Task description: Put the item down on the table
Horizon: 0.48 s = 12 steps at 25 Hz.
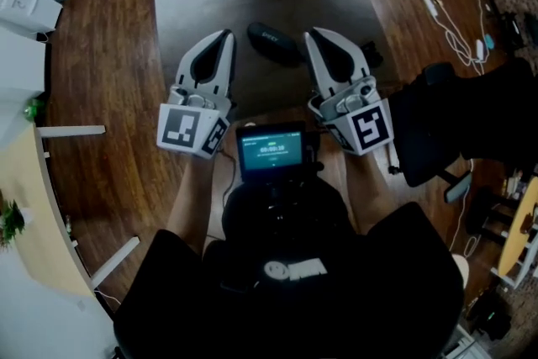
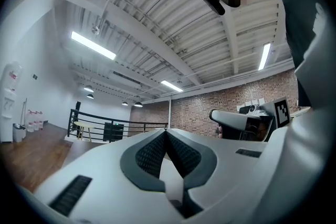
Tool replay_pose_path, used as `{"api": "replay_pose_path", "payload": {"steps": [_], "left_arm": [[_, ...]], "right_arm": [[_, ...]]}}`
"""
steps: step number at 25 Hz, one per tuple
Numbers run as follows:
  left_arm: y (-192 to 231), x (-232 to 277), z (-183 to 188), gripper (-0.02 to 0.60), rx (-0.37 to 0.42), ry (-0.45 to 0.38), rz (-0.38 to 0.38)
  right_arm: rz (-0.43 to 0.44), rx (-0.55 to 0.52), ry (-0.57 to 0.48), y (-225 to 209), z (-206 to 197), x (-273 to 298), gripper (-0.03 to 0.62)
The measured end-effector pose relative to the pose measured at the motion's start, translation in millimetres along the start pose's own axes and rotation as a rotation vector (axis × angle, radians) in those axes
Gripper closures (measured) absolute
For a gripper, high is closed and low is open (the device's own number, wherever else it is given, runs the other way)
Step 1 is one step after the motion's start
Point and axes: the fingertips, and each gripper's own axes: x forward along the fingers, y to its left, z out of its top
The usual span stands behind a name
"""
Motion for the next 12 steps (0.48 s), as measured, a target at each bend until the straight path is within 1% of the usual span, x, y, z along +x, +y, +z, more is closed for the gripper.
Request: {"api": "replay_pose_path", "payload": {"steps": [3,7,12], "left_arm": [[-39.5,-20.2,6.8,0.588,0.017,-0.011,0.013],[-106.2,-49.7,11.7,0.589,0.039,-0.034,0.031],[-177.9,-95.4,15.6,0.588,0.071,-0.032,0.043]], "right_arm": [[0.004,0.032,-0.003,7.1,15.2,-38.6,0.589],[0.031,0.024,-0.034,16.6,39.7,-106.6,0.589],[0.049,0.039,-0.074,43.4,73.2,-178.8,0.589]]}}
